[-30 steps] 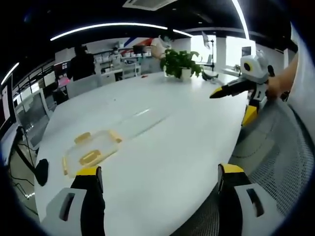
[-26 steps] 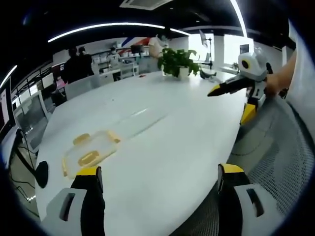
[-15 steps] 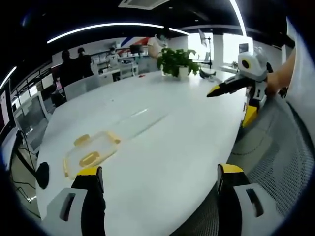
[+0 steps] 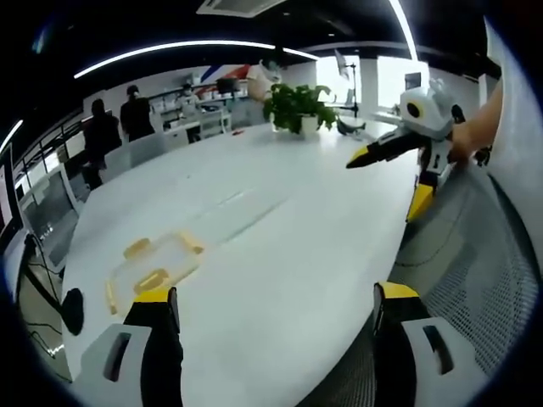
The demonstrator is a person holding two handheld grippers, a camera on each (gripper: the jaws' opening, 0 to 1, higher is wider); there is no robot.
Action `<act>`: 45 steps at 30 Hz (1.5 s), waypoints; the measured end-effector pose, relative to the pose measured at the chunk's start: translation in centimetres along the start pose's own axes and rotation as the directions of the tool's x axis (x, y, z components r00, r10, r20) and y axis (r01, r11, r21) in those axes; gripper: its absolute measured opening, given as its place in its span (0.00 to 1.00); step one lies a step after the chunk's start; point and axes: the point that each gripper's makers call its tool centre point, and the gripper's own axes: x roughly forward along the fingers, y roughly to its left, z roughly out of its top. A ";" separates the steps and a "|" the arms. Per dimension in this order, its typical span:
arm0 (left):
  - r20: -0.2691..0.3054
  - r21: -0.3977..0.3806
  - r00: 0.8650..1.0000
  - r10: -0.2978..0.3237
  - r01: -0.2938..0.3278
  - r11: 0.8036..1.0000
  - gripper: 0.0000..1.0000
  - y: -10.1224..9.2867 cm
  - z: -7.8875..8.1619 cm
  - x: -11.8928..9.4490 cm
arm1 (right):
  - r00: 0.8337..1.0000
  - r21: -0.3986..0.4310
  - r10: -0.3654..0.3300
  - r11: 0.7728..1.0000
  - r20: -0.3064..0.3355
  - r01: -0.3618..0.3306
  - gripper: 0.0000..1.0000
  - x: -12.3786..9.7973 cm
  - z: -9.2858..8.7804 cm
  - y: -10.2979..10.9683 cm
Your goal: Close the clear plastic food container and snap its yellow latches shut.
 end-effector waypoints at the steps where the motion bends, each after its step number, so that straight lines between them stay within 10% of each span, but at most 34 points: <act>1: 0.001 -0.001 1.000 0.001 -0.001 1.000 0.94 0.1 0.1 0.0 | 1.000 0.002 0.000 1.000 0.001 0.000 0.90 0.0 0.0 -0.1; 45: -0.003 0.010 1.000 -0.014 0.014 1.000 0.92 3.1 -0.4 1.7 | 0.997 -0.066 0.072 0.995 -0.031 -0.074 0.90 4.5 2.6 -0.8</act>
